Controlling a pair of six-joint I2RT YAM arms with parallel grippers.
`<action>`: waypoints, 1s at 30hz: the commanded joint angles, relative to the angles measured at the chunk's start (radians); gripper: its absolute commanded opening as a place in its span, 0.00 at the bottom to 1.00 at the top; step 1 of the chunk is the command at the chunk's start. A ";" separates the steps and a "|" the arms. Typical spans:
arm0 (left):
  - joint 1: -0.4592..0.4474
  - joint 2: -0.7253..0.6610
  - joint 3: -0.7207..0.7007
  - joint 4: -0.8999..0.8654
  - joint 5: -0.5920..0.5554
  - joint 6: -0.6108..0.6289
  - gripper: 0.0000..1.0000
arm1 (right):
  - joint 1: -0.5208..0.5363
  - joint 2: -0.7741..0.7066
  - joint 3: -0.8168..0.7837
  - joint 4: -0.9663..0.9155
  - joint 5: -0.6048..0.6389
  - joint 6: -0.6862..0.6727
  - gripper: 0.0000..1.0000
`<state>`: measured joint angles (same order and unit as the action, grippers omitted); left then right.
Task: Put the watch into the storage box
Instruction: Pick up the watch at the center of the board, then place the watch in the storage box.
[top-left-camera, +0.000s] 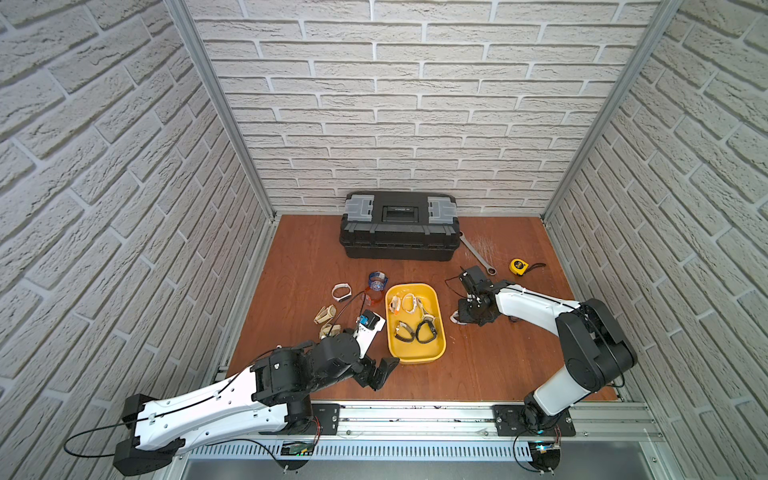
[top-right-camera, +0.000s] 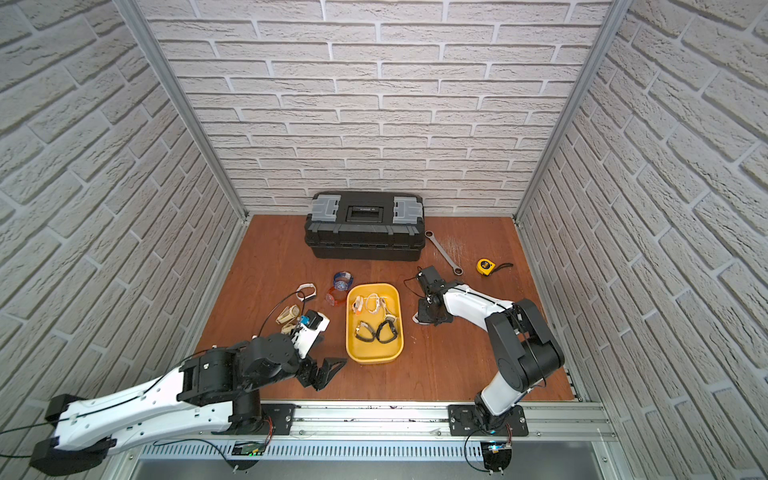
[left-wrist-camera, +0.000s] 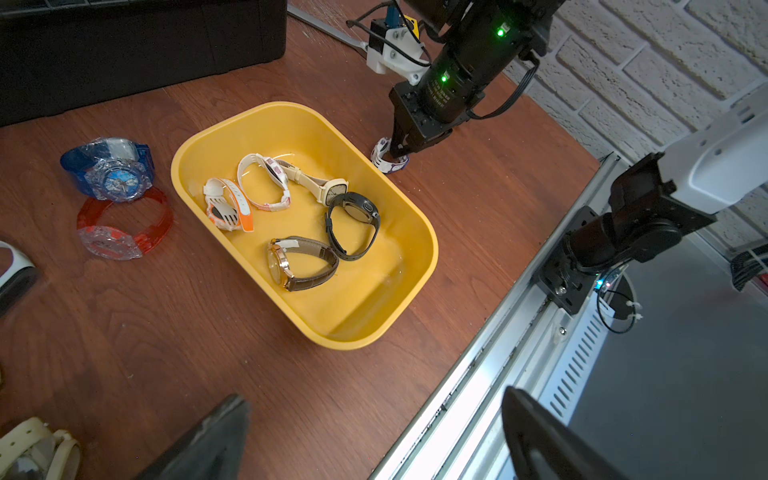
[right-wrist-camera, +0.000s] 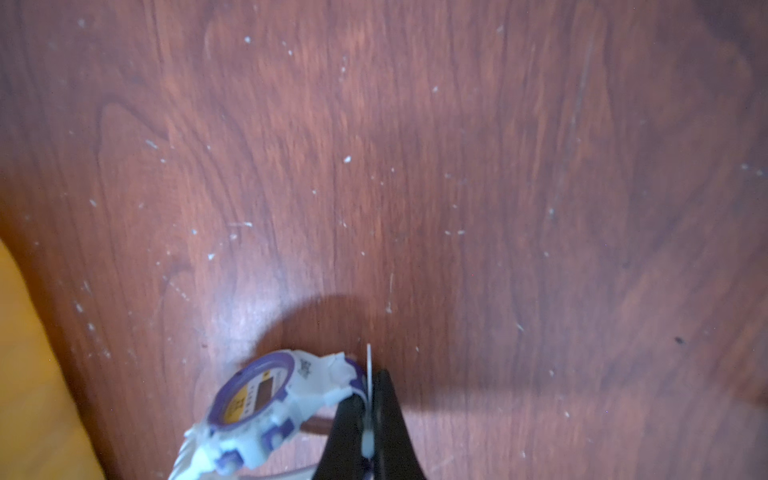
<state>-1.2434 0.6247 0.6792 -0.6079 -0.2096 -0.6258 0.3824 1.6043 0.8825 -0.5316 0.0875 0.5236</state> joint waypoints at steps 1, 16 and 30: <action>0.008 -0.018 -0.015 0.004 -0.016 -0.006 0.98 | 0.017 -0.117 0.042 -0.068 0.021 -0.004 0.02; 0.015 -0.007 -0.022 0.009 -0.032 -0.009 0.98 | 0.377 -0.017 0.338 -0.181 0.007 -0.004 0.02; 0.027 -0.020 -0.028 -0.006 -0.050 -0.026 0.98 | 0.446 0.237 0.460 -0.160 0.073 -0.003 0.10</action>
<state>-1.2255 0.6140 0.6662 -0.6289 -0.2424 -0.6472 0.8291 1.8519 1.3235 -0.6949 0.1188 0.5182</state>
